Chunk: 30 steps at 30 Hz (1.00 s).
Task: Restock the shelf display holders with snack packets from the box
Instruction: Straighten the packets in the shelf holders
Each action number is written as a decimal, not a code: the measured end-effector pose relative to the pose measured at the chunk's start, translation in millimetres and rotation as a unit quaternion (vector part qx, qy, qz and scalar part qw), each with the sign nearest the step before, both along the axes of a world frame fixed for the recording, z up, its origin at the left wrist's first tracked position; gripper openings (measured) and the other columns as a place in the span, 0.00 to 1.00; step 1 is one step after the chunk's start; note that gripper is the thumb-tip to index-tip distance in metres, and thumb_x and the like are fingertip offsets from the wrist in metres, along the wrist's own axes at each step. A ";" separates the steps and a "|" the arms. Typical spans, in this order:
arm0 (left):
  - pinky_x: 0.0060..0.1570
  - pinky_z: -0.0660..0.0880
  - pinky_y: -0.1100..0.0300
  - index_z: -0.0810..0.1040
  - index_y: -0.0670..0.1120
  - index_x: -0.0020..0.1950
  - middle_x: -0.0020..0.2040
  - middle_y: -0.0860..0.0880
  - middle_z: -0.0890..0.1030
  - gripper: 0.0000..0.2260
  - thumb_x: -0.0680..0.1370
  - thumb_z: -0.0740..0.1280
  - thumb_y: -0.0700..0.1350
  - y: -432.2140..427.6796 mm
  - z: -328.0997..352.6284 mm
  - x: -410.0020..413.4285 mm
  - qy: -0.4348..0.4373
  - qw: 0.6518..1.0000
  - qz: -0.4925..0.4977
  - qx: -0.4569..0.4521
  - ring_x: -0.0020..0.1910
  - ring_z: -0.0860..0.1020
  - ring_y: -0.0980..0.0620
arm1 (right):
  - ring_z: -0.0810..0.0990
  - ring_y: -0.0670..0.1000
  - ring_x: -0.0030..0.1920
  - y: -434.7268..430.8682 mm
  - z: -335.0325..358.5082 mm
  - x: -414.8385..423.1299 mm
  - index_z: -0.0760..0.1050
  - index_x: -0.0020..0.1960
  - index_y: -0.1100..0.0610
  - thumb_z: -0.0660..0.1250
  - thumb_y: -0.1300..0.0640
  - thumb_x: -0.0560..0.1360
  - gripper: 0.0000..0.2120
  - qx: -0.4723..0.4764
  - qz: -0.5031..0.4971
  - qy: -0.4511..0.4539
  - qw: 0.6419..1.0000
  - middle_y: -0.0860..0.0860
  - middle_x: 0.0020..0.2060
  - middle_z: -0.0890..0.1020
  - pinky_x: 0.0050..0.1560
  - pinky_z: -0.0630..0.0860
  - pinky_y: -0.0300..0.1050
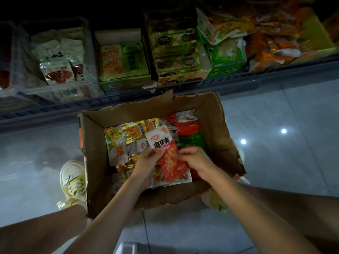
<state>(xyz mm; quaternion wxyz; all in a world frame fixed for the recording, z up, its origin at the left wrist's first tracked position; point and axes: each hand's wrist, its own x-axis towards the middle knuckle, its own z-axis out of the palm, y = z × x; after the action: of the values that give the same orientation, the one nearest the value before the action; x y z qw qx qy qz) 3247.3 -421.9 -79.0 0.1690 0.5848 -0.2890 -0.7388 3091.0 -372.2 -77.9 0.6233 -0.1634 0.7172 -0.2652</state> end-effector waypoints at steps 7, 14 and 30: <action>0.45 0.79 0.51 0.75 0.46 0.62 0.52 0.47 0.82 0.13 0.77 0.67 0.41 -15.8 -8.3 28.6 -0.075 0.993 0.086 0.007 0.47 0.82 0.48 | 0.78 0.51 0.58 -7.7 -25.1 -27.2 0.73 0.65 0.53 0.62 0.56 0.79 0.15 0.010 0.267 0.335 0.903 0.51 0.61 0.78 0.54 0.73 0.42; 0.44 0.79 0.52 0.77 0.47 0.58 0.49 0.47 0.83 0.10 0.78 0.67 0.40 -24.2 -4.3 45.5 -0.071 0.993 0.091 0.014 0.46 0.82 0.48 | 0.78 0.54 0.55 -5.2 -33.8 -41.7 0.74 0.62 0.53 0.58 0.62 0.79 0.15 0.072 0.475 0.363 0.798 0.53 0.57 0.79 0.56 0.75 0.49; 0.44 0.79 0.50 0.75 0.42 0.60 0.47 0.45 0.84 0.12 0.77 0.66 0.36 -9.4 39.9 42.0 0.022 0.995 0.088 0.039 0.45 0.83 0.47 | 0.83 0.52 0.41 -11.3 62.8 -31.6 0.80 0.43 0.58 0.75 0.63 0.68 0.05 -0.019 -0.018 0.040 0.999 0.56 0.41 0.84 0.45 0.80 0.45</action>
<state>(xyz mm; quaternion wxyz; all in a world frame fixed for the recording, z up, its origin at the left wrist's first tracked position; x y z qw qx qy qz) 3289.3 -431.3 -39.1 0.2164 0.5978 -0.2040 -0.7444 3059.4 -383.6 -15.1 0.5864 -0.1726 0.7391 -0.2829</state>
